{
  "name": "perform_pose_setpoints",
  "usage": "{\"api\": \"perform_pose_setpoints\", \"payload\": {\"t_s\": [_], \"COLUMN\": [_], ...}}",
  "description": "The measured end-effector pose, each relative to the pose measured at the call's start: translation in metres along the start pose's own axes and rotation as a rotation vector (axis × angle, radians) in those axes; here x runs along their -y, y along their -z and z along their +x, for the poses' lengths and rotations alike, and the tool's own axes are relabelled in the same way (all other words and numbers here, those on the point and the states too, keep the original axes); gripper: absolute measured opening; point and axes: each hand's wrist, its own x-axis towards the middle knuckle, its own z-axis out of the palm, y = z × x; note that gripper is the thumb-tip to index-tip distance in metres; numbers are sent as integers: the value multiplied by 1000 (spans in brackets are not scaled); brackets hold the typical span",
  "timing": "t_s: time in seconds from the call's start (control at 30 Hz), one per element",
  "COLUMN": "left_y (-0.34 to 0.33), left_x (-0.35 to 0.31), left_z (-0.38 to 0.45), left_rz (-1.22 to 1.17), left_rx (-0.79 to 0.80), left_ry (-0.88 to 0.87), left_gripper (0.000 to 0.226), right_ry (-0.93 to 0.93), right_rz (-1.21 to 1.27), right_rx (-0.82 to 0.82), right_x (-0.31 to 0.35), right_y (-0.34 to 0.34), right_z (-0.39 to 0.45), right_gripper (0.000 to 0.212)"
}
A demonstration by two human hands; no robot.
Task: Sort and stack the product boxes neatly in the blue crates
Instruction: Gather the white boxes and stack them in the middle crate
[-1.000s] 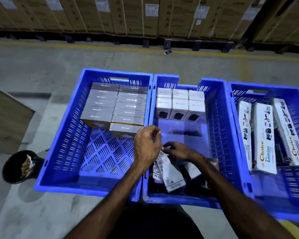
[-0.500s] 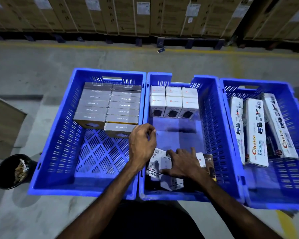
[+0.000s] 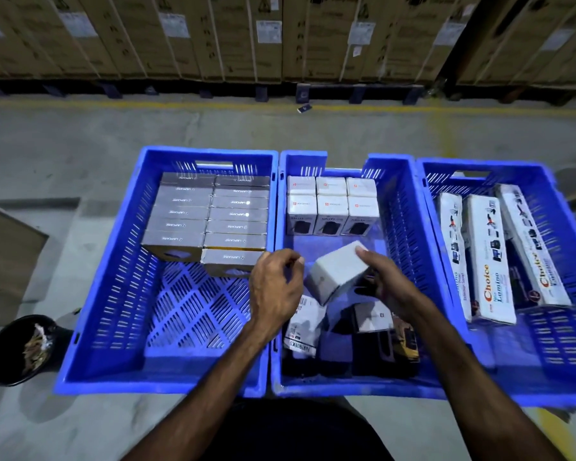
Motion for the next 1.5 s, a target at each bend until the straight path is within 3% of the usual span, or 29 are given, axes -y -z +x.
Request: {"api": "perform_pose_setpoints", "payload": {"t_s": [0.17, 0.4, 0.47, 0.53, 0.63, 0.73, 0.8, 1.03, 1.23, 1.33, 1.5], "left_y": [2, 9, 15, 21, 21, 23, 26, 30, 31, 32, 26], "left_x": [0, -10, -19, -30, -30, -20, -16, -16, -27, -33, -38], "left_z": [-2, -8, -13, -14, -3, 15, 22, 31, 47, 63, 105], "left_rz": [-20, -92, -241, -425, -547, -371, -291, -322, -275, -55, 461], "left_rx": [10, 80, 103, 168, 278, 309, 346, 434, 488, 484, 552], "left_ry": [-52, -130, -80, 18, 158, 217, 162, 61, -17, -129, -458], "left_gripper": [27, 37, 39, 42, 59, 107, 115, 100, 87, 91, 75], "right_ry": [-97, 7, 89, 167, 230, 285, 366, 605, 709, 640, 533], "right_rz": [515, 613, 696, 729, 575, 236, -16, -431, -567, -617, -683], "right_rx": [-8, 11, 45, 105, 182, 171, 126, -234, -305, -280, -222], "right_x": [-10, -13, -13, -12, -15, -24, -32, -37, -42, -47, -56], "right_y": [-7, -21, -25, -26, -26, -29, -29, -32, -37, -31, -17], "right_z": [5, -2, -2, -3, -4, -6, -5, -8, -12, -7, -5], "right_gripper": [45, 61, 81, 76, 75, 84, 89, 92, 105, 111, 95]}}
